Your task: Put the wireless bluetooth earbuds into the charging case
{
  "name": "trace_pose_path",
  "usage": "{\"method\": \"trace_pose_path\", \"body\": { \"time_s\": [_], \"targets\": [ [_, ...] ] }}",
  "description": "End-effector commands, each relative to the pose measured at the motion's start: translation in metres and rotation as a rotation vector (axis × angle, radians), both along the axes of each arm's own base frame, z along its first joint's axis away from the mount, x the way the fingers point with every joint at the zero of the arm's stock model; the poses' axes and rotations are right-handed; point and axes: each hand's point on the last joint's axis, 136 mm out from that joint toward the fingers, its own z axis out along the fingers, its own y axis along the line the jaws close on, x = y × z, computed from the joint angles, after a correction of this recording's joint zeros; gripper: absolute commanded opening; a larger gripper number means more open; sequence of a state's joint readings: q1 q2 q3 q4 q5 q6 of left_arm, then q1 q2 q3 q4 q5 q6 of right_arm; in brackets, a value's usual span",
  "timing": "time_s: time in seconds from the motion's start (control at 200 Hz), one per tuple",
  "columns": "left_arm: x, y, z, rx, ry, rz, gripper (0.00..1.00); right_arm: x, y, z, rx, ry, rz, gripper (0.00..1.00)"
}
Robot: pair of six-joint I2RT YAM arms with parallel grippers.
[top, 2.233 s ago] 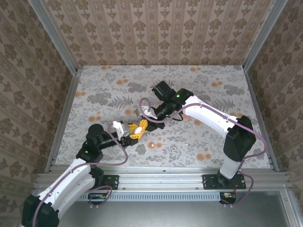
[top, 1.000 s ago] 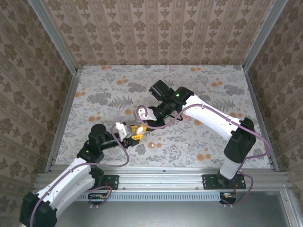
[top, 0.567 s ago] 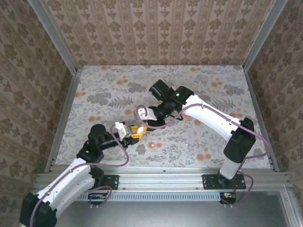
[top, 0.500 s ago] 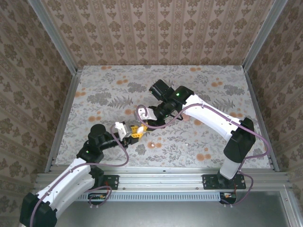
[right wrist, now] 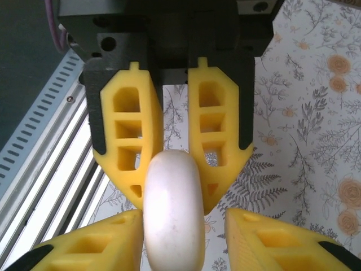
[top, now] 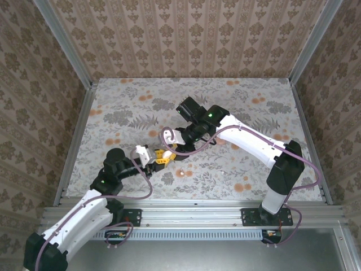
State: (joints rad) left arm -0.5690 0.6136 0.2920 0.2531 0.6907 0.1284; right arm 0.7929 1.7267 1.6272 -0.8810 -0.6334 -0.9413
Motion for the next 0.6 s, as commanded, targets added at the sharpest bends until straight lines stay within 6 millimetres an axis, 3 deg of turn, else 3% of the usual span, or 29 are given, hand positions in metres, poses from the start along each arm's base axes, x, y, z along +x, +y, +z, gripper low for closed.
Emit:
{"method": "trace_pose_path", "body": {
  "time_s": [0.0, 0.115, 0.43, 0.595],
  "targets": [
    [-0.002, -0.001, 0.016, -0.016, -0.042, -0.009, 0.0, 0.003, 0.001, 0.008, 0.02, -0.039, -0.024, 0.43],
    [-0.002, -0.001, 0.014, -0.013, -0.037, -0.011, 0.0, 0.009, 0.0, 0.013, 0.035, -0.063, -0.055, 0.43],
    [-0.002, 0.0, 0.009, 0.003, -0.031, -0.007, 0.0, 0.026, -0.007, 0.051, 0.178, -0.053, -0.112, 0.43],
    [-0.003, -0.001, 0.009, 0.004, -0.028, -0.01, 0.0, 0.043, -0.009, 0.05, 0.175, -0.078, -0.183, 0.43]
  ]
}}
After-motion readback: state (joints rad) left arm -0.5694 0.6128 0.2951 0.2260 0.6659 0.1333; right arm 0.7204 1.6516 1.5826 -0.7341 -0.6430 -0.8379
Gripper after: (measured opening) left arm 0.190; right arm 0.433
